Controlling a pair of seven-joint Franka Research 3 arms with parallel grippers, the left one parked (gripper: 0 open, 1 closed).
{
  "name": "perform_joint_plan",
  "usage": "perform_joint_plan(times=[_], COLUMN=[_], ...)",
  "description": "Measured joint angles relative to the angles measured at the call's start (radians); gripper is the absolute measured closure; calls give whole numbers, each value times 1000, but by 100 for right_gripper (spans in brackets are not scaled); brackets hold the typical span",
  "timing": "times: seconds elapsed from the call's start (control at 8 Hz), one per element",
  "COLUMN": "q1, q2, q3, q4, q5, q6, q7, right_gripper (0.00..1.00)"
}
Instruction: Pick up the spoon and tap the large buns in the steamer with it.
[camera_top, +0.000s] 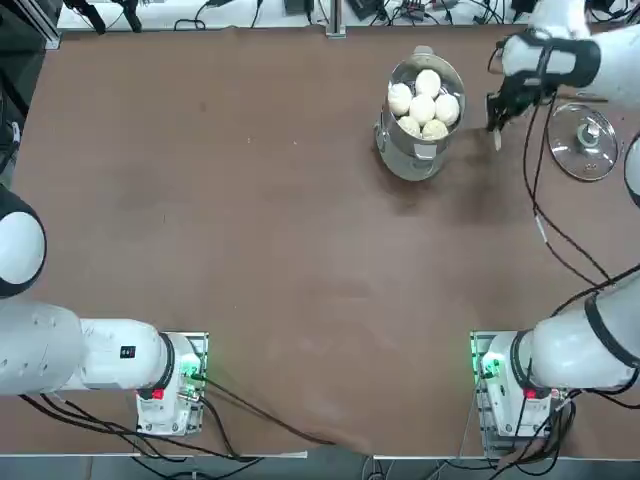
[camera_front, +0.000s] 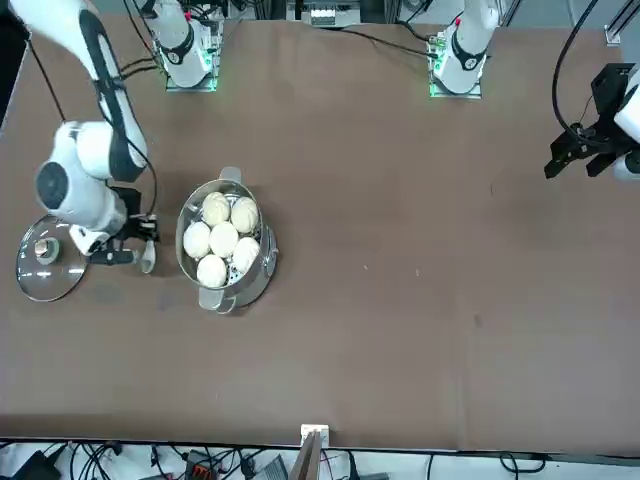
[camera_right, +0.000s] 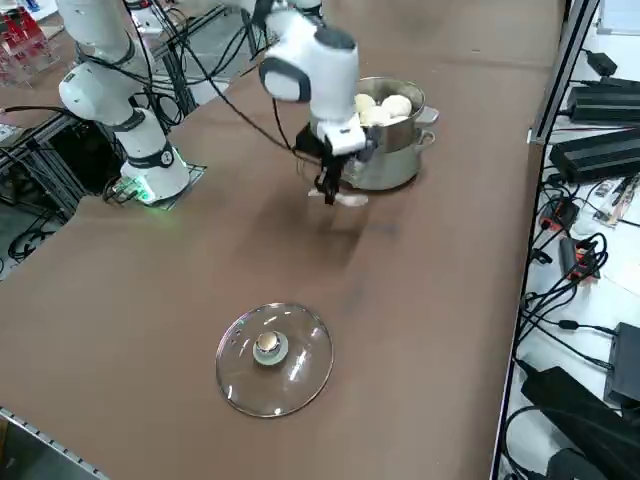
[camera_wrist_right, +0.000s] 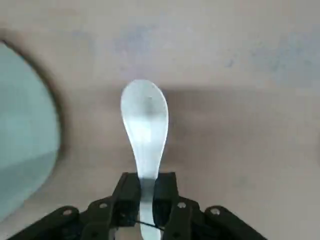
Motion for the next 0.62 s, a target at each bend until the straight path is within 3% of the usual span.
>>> perform_joint_plan(times=[0.38, 0.62], q1=[66, 163], q2=[-30, -25], q3=[12, 17], q4=[246, 315], q5=[3, 42], q6=[-314, -361], q7=[87, 228], right_gripper=[83, 83])
